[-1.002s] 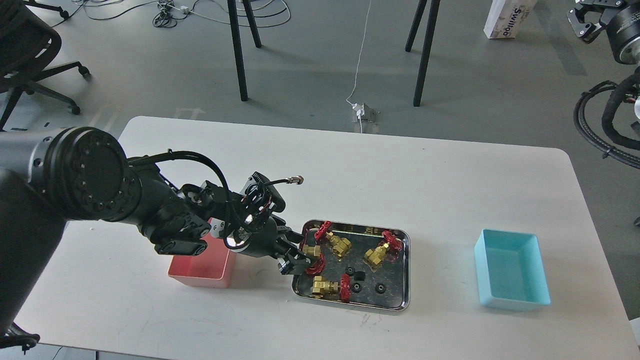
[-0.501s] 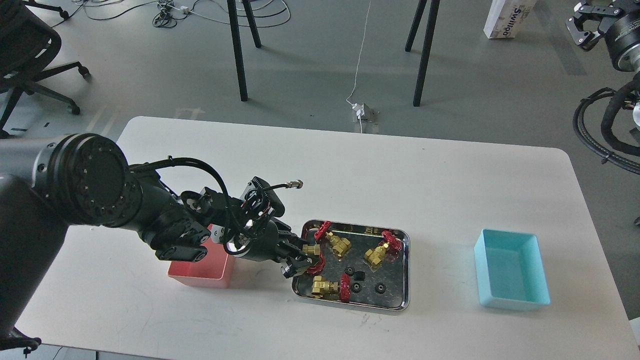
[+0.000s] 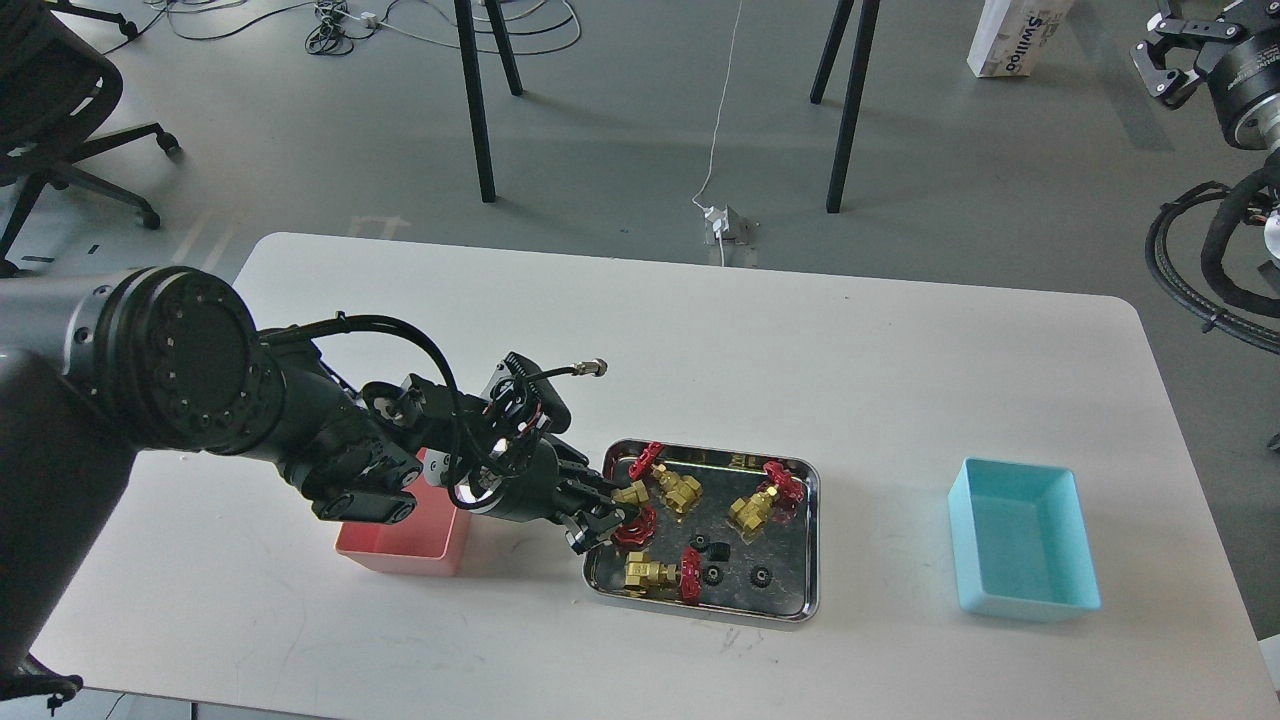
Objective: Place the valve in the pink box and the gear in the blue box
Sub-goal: 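Close the left gripper on the red-handled brass valve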
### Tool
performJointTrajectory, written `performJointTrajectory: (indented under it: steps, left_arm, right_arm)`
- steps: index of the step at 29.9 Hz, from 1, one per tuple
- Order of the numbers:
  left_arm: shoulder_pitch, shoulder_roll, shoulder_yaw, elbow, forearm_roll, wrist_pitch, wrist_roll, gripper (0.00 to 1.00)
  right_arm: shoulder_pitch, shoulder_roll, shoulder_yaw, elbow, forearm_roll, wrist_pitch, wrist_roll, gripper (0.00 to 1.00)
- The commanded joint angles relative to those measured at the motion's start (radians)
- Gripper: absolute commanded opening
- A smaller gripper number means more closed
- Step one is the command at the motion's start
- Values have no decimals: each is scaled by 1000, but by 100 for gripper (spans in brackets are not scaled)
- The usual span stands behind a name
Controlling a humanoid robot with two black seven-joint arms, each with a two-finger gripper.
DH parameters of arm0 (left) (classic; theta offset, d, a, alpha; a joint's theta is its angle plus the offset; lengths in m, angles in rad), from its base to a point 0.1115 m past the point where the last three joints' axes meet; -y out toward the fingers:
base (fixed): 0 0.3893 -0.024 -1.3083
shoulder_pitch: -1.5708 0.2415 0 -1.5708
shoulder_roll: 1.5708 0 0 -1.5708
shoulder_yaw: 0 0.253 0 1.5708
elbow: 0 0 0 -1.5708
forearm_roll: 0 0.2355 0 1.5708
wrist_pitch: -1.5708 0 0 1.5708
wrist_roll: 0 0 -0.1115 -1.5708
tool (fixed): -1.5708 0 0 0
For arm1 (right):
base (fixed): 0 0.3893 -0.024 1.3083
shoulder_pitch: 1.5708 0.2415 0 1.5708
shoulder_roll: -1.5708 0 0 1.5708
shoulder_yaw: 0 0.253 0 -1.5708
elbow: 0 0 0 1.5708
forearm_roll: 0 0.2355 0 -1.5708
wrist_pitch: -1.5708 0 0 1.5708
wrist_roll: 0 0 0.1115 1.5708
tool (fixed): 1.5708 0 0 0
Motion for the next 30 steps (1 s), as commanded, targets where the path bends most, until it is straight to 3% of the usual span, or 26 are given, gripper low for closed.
performJointTrajectory:
  steps: [1, 21, 25, 30]
  left_arm:
    - [-3, 0, 0, 0, 2, 3, 0, 24]
    - [-14, 0, -55, -23, 8, 24, 0, 16]
    - [-46, 0, -80, -78, 8, 29, 0, 16]
    - [-72, 80, -118, -101, 25, 33, 0, 16]
  right_arm:
    - [-2, 0, 0, 0, 0, 0, 0, 100]
    - [-14, 2, 5, -1, 0, 1, 0, 100]
    - [-14, 2, 5, -1, 0, 1, 0, 100]
    - [-14, 2, 5, -1, 0, 1, 0, 100]
